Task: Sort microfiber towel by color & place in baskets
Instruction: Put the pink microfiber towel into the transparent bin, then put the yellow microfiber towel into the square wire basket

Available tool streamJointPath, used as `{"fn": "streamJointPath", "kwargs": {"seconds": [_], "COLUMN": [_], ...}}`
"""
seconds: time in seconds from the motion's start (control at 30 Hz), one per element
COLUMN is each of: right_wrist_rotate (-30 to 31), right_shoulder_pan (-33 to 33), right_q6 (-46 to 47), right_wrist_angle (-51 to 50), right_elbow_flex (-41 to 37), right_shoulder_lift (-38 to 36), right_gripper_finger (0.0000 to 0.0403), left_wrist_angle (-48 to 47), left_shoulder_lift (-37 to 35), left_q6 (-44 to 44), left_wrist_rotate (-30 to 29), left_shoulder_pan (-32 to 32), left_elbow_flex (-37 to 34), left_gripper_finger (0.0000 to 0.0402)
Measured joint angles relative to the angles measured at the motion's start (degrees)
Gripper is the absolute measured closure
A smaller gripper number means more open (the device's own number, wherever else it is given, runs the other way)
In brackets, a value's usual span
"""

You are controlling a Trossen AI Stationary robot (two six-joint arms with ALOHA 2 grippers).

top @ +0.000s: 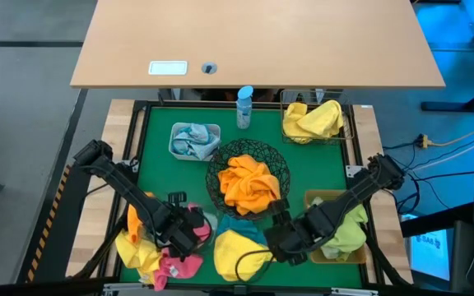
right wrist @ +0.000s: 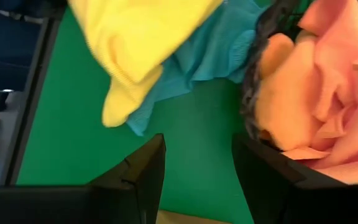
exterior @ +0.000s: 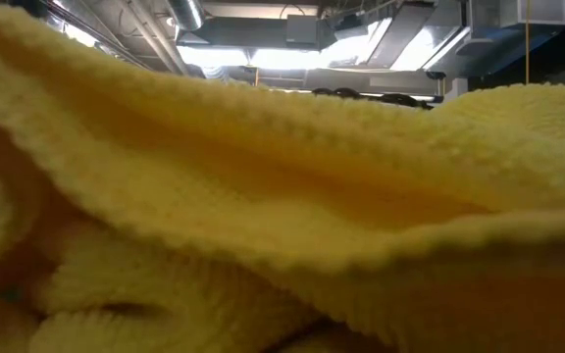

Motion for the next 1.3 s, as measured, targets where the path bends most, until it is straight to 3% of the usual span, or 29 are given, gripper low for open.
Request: {"fn": "streamJointPath", "kwargs": {"seconds": [0.27,0.57,1.13,1.3], "right_wrist_rotate": [0.3,0.0,-11.8,-12.4], "right_shoulder_pan": [3.6,4.1,3.8,3.2], "right_q6": [-0.3,2.3,1.0,1.4], "right_wrist_angle": [0.3,10.2,33.4,36.6], "right_elbow_flex": [0.0,-9.6,-21.5,-23.3], "right_shoulder_lift": [0.0,0.0,0.0,0.0], "right_gripper_finger": [0.0216,0.0217,0.0217,0.0217], "left_wrist_angle": [0.5,1.0,3.6,3.5], "left_shoulder_lift": [0.0,0.0,0.0,0.0], "left_q6": [0.0,0.0,-1.3,-1.3], "left_wrist_rotate": [0.1,1.3,1.3,1.3], "left_shoulder_pan": [0.2,0.2,0.2,0.2], "left_elbow_flex": [0.0,0.0,0.0,0.0], "left_gripper_finger": [0.027,0.0267,0.0267,0.0267]}}
